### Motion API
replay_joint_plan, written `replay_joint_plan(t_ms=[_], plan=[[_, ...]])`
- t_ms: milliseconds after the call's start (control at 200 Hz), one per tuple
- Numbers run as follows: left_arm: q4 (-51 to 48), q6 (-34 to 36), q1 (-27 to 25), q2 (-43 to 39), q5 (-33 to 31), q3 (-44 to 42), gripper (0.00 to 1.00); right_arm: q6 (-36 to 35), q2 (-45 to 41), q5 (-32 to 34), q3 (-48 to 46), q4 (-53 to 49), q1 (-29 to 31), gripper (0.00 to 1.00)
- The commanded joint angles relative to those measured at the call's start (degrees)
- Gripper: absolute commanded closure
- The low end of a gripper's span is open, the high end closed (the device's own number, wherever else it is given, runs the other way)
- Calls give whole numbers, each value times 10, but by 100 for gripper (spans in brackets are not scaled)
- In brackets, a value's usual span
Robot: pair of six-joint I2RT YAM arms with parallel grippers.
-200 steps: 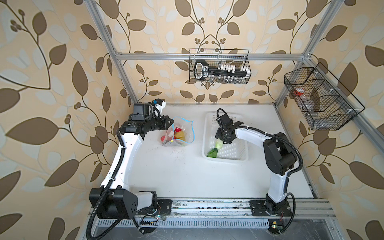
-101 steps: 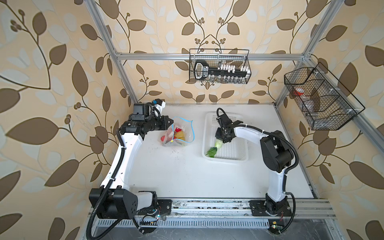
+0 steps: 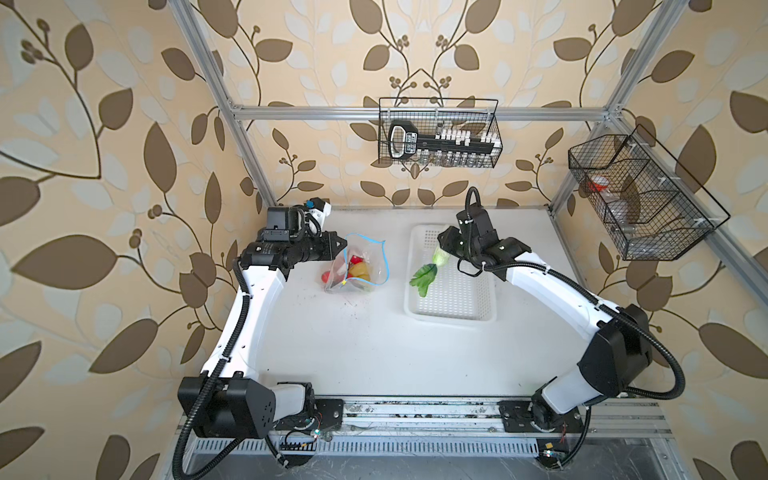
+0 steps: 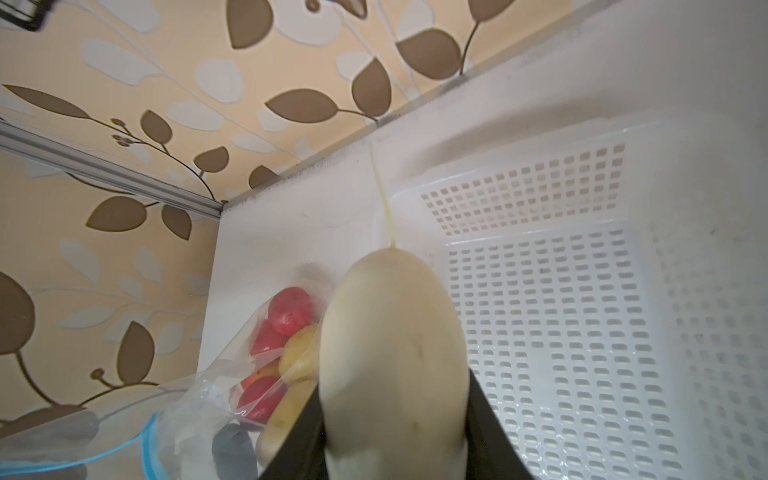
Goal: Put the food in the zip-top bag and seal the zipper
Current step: 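Lift the pale vegetable out of the basket with the right gripper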
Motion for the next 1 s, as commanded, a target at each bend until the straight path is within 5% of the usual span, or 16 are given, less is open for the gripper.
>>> replay_joint_plan(t_ms=[0, 550, 995], plan=[[-8, 7, -6, -16, 15, 12, 100, -38, -22, 112, 26, 9, 44, 81], [-19, 4, -7, -14, 31, 28, 100, -157, -50, 315, 22, 214, 176, 82], [-61, -9, -11, 16, 35, 76, 100, -342, 50, 405, 57, 447, 259, 80]])
